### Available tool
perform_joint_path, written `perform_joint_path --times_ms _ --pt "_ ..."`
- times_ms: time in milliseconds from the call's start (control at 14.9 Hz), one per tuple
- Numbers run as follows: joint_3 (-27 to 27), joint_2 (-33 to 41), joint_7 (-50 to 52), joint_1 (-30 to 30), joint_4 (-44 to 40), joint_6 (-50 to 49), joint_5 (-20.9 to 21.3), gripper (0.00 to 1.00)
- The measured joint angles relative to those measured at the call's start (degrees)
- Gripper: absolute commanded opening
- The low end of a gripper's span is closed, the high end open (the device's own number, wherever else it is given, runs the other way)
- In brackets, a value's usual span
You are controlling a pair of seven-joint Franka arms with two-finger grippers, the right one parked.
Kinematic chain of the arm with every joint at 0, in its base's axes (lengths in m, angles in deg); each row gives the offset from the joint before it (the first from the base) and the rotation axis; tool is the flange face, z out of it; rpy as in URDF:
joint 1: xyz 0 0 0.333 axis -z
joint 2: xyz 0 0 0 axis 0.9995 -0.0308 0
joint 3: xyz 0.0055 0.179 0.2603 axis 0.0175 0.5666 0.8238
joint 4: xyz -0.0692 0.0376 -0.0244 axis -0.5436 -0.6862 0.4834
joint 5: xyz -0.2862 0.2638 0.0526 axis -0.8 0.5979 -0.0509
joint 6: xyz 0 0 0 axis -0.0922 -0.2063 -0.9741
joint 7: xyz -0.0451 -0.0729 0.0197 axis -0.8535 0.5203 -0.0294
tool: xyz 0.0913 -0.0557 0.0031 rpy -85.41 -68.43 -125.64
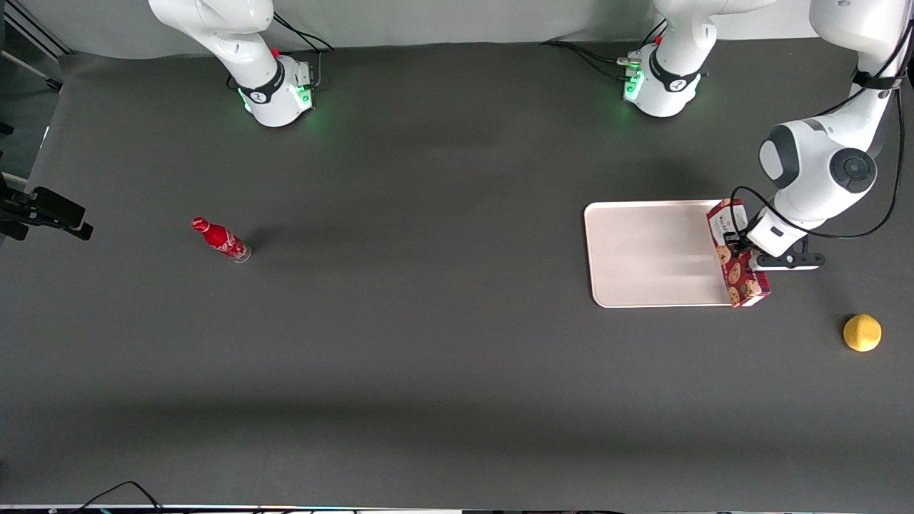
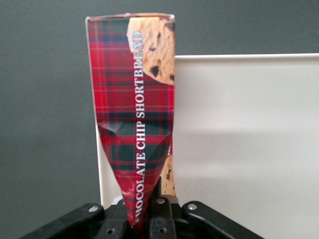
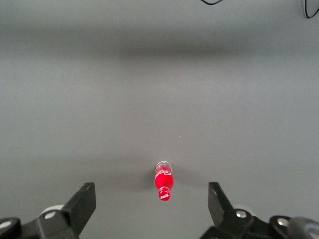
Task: Place red cookie box on tray
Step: 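Lower the cookie box onto the white tray and open the left gripper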
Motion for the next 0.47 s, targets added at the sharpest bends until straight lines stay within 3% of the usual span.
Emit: perform_joint_path --times_ms 67,134,471 --pt "0.06 -0.03 -0.09 -0.09 0.02 0.0 0.0 0.55" --pt "0.09 -0.05 -0.18 -0.13 0.02 0.0 0.0 1.0" --pt "0.11 -0.01 -0.3 -0.14 -0.13 0.29 0.0 1.0"
